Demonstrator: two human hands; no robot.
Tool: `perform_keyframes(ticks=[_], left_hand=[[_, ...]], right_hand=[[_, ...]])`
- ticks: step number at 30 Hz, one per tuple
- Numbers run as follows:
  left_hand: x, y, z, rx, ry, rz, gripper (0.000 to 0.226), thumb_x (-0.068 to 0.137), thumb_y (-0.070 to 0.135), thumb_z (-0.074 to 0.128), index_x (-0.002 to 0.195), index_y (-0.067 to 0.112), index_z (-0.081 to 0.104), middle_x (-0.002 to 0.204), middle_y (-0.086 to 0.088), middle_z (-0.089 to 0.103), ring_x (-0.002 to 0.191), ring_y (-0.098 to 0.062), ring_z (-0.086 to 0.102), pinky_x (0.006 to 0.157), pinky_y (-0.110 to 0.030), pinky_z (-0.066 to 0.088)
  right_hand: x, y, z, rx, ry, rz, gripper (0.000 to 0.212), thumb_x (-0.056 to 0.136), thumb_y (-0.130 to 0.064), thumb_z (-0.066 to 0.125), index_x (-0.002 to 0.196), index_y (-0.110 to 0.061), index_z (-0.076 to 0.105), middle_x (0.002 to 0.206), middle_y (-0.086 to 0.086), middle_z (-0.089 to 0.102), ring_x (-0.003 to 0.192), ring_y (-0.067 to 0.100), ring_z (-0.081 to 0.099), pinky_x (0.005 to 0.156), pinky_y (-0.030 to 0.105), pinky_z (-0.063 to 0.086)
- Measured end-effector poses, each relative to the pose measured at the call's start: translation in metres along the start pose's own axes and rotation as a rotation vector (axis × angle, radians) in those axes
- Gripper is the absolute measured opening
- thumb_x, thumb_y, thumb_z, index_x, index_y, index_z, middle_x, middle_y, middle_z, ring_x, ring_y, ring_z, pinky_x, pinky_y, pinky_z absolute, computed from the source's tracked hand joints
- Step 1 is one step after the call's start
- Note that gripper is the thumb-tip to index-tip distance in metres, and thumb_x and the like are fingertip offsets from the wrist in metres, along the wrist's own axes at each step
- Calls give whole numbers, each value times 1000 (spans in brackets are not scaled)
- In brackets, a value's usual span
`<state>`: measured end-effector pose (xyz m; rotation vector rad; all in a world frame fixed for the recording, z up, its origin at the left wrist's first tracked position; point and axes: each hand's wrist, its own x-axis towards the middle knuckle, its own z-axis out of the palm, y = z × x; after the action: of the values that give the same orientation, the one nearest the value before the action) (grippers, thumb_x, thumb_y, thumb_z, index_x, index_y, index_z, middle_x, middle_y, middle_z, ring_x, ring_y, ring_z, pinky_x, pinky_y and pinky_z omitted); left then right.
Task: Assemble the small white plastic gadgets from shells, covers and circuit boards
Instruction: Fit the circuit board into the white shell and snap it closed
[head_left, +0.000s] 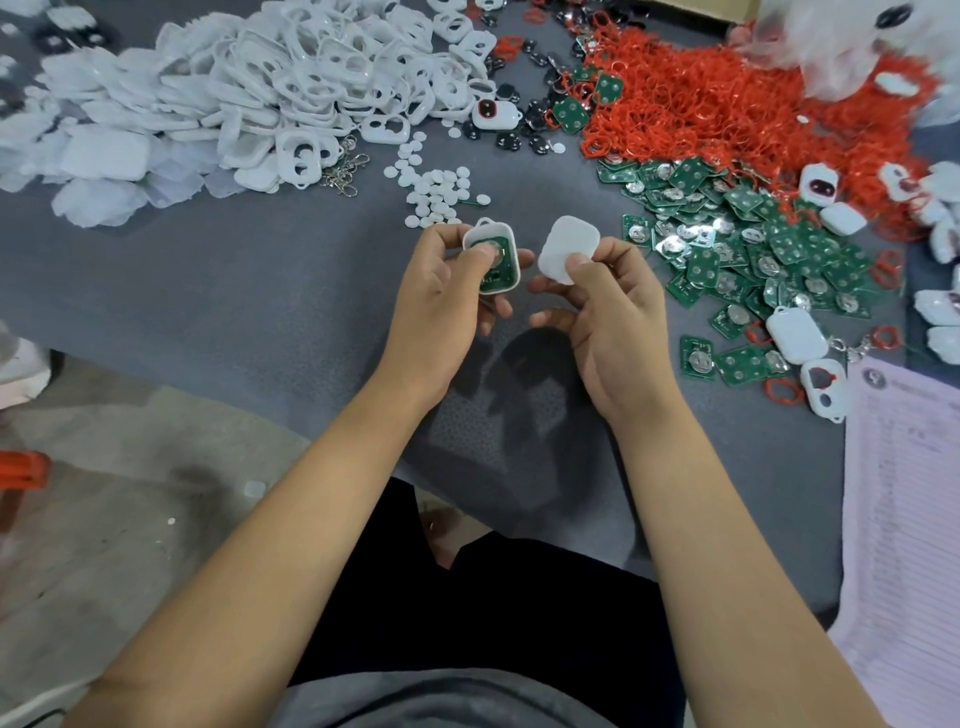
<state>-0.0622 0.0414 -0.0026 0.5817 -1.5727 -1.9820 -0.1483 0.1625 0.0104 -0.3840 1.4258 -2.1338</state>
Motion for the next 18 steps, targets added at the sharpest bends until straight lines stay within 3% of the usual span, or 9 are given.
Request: perform_keyframes(ticks=[5,14,18], left_hand=[[0,-1,-2,54,-24,33,20,107,25,54,122,16,63,101,-1,79,65,-10,64,56,-22,49],[-3,5,-2,54,-15,-6,15,109,13,51,115,11,64,101,-7,79,63,-16,67,57,-25,52],[-3,5,-2,30,-41,5,16,107,9,50,116,9,64,99,-7,80,65,-17,70,56,-26,54]], right_hand=[[1,-1,0,13,16,22,12,104,2,50,101,-9,48,102,19,63,79,25,69,54,30,55],[1,-1,-1,15,3,30,14,104,2,49,99,-11,47,104,23,61,79,25,69,55,30,55],[1,0,-1,-26,-1,-9,20,103,2,52,118,-10,52,96,16,67,76,25,70,57,30,56]])
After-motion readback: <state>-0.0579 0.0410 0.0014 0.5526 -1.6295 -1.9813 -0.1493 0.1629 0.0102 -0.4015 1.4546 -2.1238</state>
